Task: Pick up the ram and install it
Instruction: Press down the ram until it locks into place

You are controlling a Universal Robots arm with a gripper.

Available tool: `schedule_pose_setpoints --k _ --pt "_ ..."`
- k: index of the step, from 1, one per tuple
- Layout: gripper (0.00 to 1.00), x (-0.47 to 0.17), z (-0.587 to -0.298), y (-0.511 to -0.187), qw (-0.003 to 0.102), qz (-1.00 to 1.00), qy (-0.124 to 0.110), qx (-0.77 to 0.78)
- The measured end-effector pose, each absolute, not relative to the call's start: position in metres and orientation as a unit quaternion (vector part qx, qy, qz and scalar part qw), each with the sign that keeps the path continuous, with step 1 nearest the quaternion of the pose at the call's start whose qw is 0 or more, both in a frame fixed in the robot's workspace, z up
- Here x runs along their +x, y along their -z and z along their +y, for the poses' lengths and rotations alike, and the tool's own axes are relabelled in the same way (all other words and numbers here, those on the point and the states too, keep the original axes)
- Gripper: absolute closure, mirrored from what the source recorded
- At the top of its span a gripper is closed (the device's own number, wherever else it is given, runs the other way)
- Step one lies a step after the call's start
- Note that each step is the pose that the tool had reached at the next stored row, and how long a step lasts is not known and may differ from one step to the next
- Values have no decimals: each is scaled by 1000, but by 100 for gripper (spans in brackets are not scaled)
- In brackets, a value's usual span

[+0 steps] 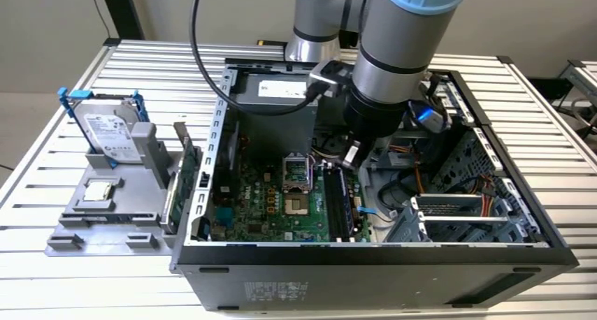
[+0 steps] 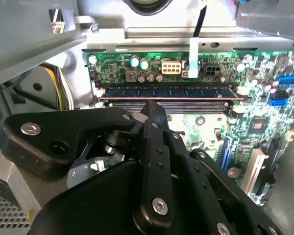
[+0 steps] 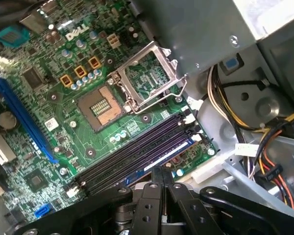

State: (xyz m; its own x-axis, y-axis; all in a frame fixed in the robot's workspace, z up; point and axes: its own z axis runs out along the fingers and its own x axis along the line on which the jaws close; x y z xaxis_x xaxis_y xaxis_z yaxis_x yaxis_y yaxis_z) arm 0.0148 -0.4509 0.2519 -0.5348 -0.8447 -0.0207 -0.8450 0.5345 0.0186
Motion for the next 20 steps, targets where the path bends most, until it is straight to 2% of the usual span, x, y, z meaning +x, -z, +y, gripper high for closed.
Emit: schedule_pose_setpoints --k 20 --pt "100 15 -451 -252 4 828 -13 -561"
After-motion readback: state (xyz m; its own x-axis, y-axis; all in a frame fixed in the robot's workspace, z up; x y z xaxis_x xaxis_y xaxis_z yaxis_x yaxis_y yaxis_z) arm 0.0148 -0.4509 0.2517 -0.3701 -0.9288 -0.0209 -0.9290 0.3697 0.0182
